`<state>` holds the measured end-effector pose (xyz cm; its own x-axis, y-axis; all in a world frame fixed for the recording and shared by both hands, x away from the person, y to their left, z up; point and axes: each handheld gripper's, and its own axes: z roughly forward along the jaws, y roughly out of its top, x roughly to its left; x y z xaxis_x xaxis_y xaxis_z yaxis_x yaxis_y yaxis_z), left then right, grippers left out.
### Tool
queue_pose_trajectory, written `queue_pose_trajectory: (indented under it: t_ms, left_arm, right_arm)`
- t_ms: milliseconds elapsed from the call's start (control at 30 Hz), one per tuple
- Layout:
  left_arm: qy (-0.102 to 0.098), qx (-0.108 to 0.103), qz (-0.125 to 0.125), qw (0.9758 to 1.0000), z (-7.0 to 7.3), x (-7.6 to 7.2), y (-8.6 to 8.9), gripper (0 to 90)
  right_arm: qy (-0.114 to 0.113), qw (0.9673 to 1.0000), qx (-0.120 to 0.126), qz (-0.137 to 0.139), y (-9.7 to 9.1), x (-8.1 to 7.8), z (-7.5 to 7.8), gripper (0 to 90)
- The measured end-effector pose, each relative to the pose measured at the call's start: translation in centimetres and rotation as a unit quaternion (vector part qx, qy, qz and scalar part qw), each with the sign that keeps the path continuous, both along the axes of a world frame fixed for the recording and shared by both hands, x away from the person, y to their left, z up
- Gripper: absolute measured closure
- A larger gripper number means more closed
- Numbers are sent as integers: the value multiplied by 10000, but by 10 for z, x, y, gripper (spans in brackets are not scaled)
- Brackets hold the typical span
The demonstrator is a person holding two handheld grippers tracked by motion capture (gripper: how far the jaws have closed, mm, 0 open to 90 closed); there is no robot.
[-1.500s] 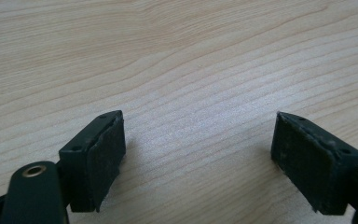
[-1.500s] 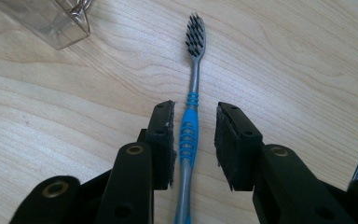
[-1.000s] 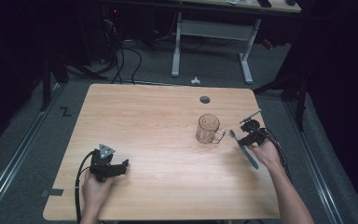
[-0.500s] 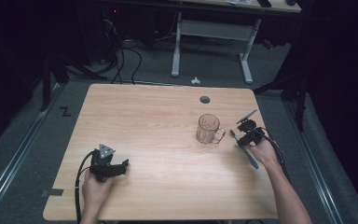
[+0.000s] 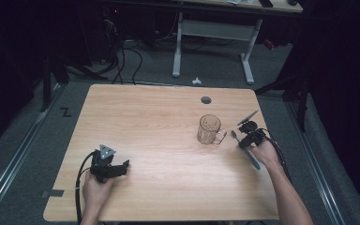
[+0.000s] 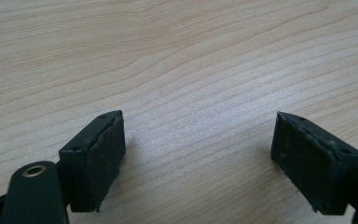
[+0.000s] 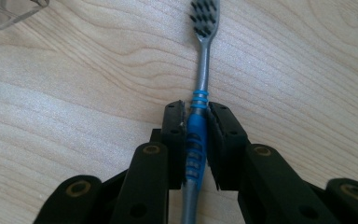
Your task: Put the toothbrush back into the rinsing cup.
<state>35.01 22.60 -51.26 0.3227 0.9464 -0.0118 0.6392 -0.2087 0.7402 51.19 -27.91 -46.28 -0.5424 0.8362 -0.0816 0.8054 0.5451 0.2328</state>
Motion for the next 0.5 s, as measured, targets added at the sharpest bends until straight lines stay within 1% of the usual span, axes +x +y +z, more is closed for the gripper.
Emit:
queue_pose_trajectory:
  t_ms: [233,500]
  left_arm:
    - [0,-2,1,10000,0,0,0,182]
    - [-1,-1,1,10000,0,0,0,182]
  right_arm:
    - [-11,10000,40,-21,0,-1,1,785]
    - [-136,9998,165,-2,-3,-5,8,785]
